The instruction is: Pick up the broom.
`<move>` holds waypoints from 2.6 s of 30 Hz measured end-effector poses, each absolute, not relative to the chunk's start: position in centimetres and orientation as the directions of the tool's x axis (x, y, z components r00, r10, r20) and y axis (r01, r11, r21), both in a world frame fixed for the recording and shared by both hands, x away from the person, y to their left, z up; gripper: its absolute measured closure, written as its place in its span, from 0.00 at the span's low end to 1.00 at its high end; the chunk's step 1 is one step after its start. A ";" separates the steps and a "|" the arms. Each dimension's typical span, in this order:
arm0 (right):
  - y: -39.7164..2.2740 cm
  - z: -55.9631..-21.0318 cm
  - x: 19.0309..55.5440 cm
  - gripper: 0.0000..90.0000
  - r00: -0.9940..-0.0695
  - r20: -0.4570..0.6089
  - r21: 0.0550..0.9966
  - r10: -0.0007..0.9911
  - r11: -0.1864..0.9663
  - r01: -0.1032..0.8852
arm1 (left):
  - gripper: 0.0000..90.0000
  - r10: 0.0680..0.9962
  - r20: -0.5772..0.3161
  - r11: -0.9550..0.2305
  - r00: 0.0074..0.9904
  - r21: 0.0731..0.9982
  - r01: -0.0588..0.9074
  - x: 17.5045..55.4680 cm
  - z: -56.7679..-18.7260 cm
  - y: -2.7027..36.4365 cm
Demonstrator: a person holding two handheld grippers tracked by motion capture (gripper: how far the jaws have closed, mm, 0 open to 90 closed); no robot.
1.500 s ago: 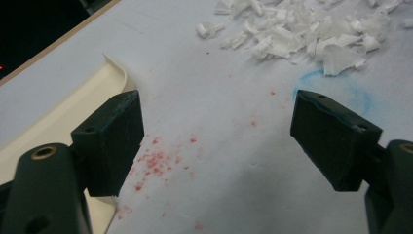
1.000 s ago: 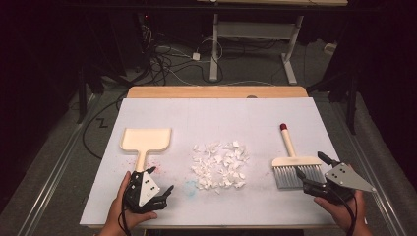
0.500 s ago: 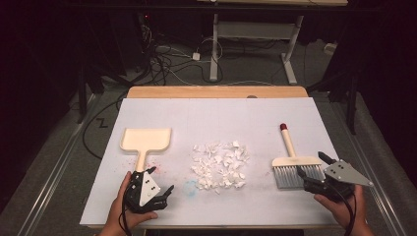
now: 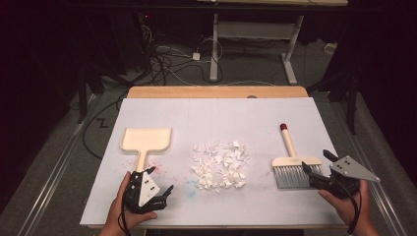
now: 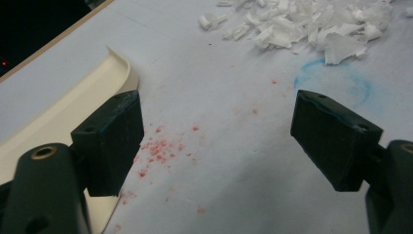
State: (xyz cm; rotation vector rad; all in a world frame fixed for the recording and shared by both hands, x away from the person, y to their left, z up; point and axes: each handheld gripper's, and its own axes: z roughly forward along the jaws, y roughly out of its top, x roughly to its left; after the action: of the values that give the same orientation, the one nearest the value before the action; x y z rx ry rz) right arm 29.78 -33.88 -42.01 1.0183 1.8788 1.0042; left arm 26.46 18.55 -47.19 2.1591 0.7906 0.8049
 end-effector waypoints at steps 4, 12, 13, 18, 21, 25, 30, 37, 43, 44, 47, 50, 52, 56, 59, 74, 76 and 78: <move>-33.7 -41.2 31.1 0.33 -0.422 -0.231 0.875 0.877 0.377 0.305 | 0.21 0.719 0.300 -0.574 0.626 0.765 0.293 26.6 -47.2 18.6; -32.4 -40.6 36.3 0.34 -0.435 -0.163 0.816 0.885 0.369 0.445 | 0.21 0.721 0.288 -0.567 0.630 0.767 0.299 26.7 -47.3 18.7; -32.4 -40.6 36.3 0.34 -0.435 -0.163 0.816 0.885 0.369 0.445 | 0.21 0.723 0.285 -0.565 0.630 0.769 0.300 26.7 -47.3 18.7; -31.0 -42.5 41.2 0.37 -0.416 -0.139 0.706 0.899 0.384 0.595 | 0.21 0.723 0.283 -0.563 0.630 0.770 0.300 26.7 -47.3 18.8; -30.4 -44.2 43.2 0.42 -0.402 -0.120 0.634 0.908 0.382 0.673 | 0.21 0.722 0.285 -0.567 0.630 0.766 0.303 26.7 -47.3 18.7; -30.8 -45.6 44.9 0.55 -0.369 -0.086 0.580 0.926 0.347 0.737 | 0.21 0.719 0.288 -0.571 0.632 0.763 0.302 26.6 -47.4 18.6; -31.3 -45.5 44.7 0.69 -0.389 -0.012 0.578 0.921 0.324 0.749 | 0.21 0.719 0.288 -0.572 0.632 0.762 0.304 26.6 -47.4 18.7; -31.3 -45.5 43.5 0.76 -0.447 -0.005 0.573 0.894 0.369 0.732 | 0.21 0.722 0.290 -0.569 0.628 0.765 0.301 26.3 -47.3 18.7; -30.9 -45.5 43.4 0.79 -0.459 -0.038 0.572 0.888 0.396 0.718 | 0.21 0.719 0.293 -0.571 0.631 0.766 0.296 26.3 -47.2 18.6; -31.1 -45.3 43.3 0.79 -0.463 -0.030 0.582 0.886 0.392 0.712 | 0.21 0.722 0.288 -0.567 0.630 0.767 0.299 26.4 -47.3 18.6; -31.3 -44.7 42.9 0.79 -0.469 -0.037 0.607 0.882 0.393 0.691 | 0.21 0.726 0.281 -0.562 0.628 0.769 0.305 26.5 -47.3 18.7; -31.4 -43.7 42.4 0.79 -0.476 -0.047 0.649 0.878 0.389 0.654 | 0.21 0.726 0.281 -0.561 0.628 0.770 0.304 26.6 -47.3 18.7; -31.5 -42.9 41.8 0.79 -0.479 -0.062 0.681 0.876 0.388 0.621 | 0.21 0.726 0.280 -0.561 0.628 0.770 0.304 26.5 -47.3 18.7; -31.5 -41.0 40.5 0.79 -0.476 -0.086 0.750 0.875 0.372 0.548 | 0.21 0.726 0.281 -0.559 0.628 0.773 0.300 26.4 -47.1 18.7; -31.7 -39.4 39.4 0.79 -0.461 -0.094 0.803 0.882 0.341 0.488 | 0.21 0.731 0.268 -0.544 0.628 0.784 0.299 26.4 -46.8 18.6; -26.2 -33.9 33.5 0.79 -0.519 -0.126 0.959 0.845 0.238 0.153 | 0.25 0.700 0.102 -0.388 0.707 0.885 0.257 26.5 -41.5 14.0; -25.1 -33.8 33.0 0.79 -0.529 -0.112 0.969 0.841 0.210 0.129 | 0.26 0.678 0.073 -0.375 0.732 0.890 0.259 27.0 -40.5 12.0; -23.8 -33.7 32.7 0.79 -0.538 -0.125 0.973 0.834 0.210 0.099 | 0.27 0.658 0.051 -0.363 0.751 0.896 0.257 27.3 -40.1 11.0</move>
State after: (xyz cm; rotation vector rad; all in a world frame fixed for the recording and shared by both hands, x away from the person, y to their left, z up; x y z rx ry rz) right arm 32.66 -23.83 -33.71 0.8688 1.8092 1.3815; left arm 27.27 11.01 -40.07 1.9446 0.6965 0.5009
